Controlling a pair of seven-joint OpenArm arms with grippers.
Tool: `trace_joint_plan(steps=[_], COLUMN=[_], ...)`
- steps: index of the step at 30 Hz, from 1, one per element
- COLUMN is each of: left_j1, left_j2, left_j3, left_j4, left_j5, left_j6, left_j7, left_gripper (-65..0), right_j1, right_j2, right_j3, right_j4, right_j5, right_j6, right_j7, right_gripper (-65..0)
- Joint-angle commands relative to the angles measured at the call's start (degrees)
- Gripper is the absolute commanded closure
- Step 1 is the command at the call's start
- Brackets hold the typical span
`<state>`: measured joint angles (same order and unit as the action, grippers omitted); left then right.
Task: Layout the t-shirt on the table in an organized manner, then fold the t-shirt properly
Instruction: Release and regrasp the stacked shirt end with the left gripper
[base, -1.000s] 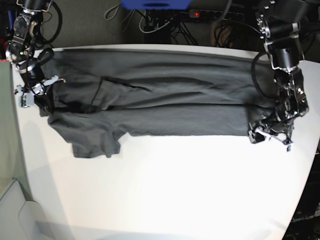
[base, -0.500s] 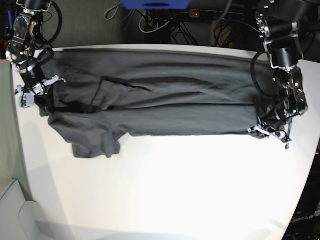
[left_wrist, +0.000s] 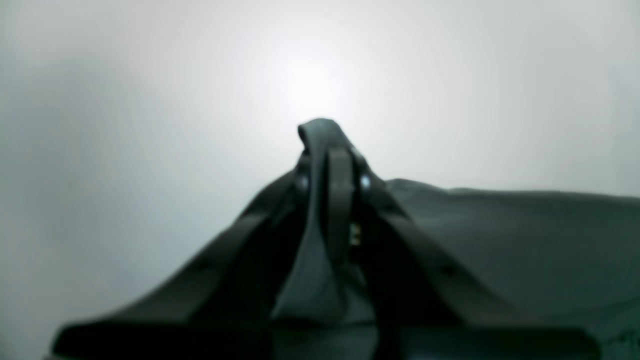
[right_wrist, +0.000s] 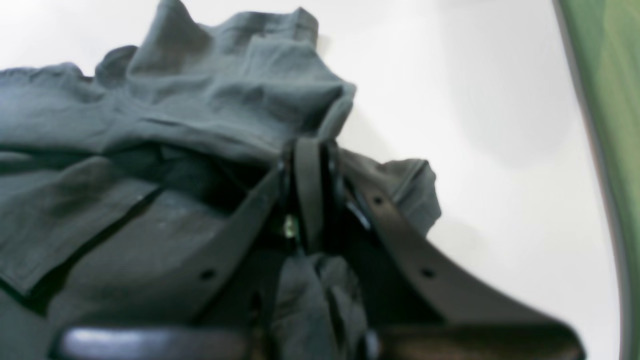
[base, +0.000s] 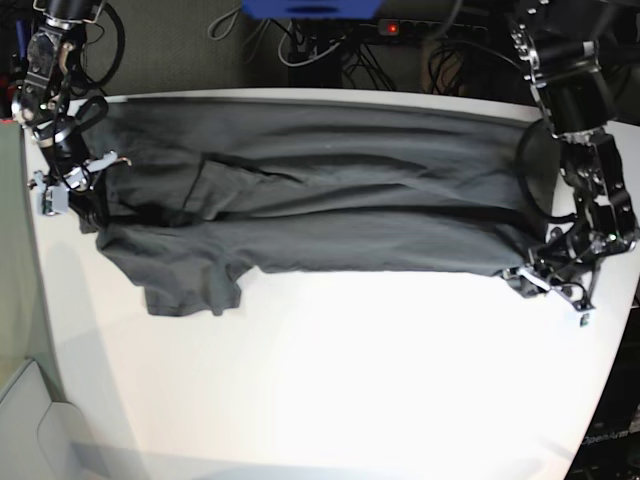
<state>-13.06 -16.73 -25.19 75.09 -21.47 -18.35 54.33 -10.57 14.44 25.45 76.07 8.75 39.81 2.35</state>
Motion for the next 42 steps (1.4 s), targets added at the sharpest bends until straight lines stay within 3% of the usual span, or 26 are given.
trace_joint_plan(steps=[1,6,18,35,42], left_j1=[-0.26,3.52,13.72,15.13,12.66], left_j2=[-0.81,-0.72,-0.81,-2.30,-4.15], left_j3=[-2.19,-5.80,-6.15,-5.36,0.27], left_j4=[3.20,9.44,14.19,8.91,4.34], left_j5=[-0.11,-0.11,-0.20,0.42,0.51], left_j6=[0.11,0.11,0.02,0.02,0.02], left_j7=[0.84,5.41,5.67,4.97,4.88], left_gripper=[-4.0,-4.0,-4.0,-4.0,-4.0], right_j1=[0.41,0.41,0.33,0.33,0.33], right_j2=[0.99,0.82,-0.68,-0.77,-0.77], right_j3=[0.44,1.67,2.28,2.28,2.37], right_j4=[0.81,0.81,0.81,0.81,0.98], right_j5=[1.14,1.22,1.05,0.96,0.96], right_j6=[0.19,0.19,0.19,0.19,0.19], right_j7=[1.91,1.74,2.00,1.65,1.83], right_gripper=[0.0,0.0,0.0,0.0,0.0])
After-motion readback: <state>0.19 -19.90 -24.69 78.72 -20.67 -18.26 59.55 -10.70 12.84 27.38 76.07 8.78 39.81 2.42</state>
